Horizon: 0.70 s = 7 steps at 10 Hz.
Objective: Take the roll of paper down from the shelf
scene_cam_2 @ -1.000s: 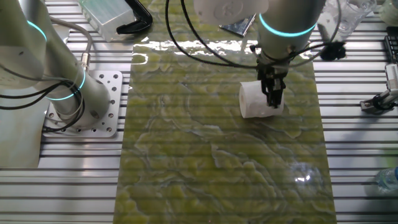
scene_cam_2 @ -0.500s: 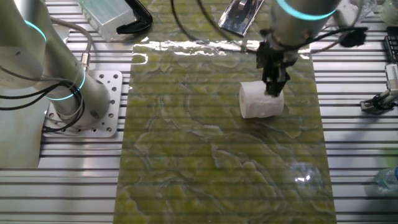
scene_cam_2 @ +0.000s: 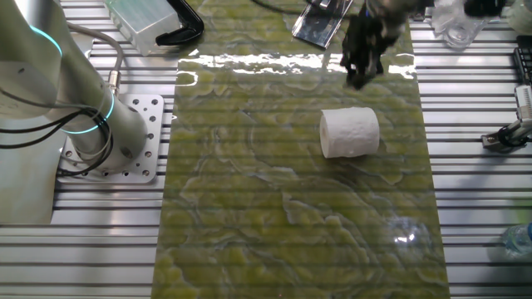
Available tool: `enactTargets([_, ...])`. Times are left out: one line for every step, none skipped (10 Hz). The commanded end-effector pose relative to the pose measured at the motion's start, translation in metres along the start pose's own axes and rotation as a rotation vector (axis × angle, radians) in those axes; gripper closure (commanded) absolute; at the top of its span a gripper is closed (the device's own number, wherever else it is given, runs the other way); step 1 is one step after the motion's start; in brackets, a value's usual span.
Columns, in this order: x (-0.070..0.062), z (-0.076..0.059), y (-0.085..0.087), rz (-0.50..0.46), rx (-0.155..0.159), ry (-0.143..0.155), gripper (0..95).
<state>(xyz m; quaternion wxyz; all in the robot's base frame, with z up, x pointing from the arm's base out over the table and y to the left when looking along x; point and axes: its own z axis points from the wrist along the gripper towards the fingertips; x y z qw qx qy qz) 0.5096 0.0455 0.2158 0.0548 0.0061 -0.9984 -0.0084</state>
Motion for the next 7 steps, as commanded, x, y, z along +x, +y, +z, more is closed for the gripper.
enactTargets([0.006, -0.009, 0.009, -0.004, 0.056, -0.03, 95.0])
enactTargets([0.004, -0.008, 0.011, 0.01, 0.045, -0.024, 95.0])
enactTargets([0.002, -0.007, 0.012, 0.062, 0.049, -0.027, 95.0])
enactTargets([0.001, -0.006, 0.012, 0.093, 0.047, -0.034, 95.0])
enactTargets([-0.002, -0.004, 0.012, 0.121, 0.041, -0.042, 95.0])
enactTargets([-0.003, -0.002, 0.011, 0.116, 0.04, -0.041, 95.0])
enactTargets([-0.004, -0.001, 0.012, 0.11, 0.039, -0.04, 95.0])
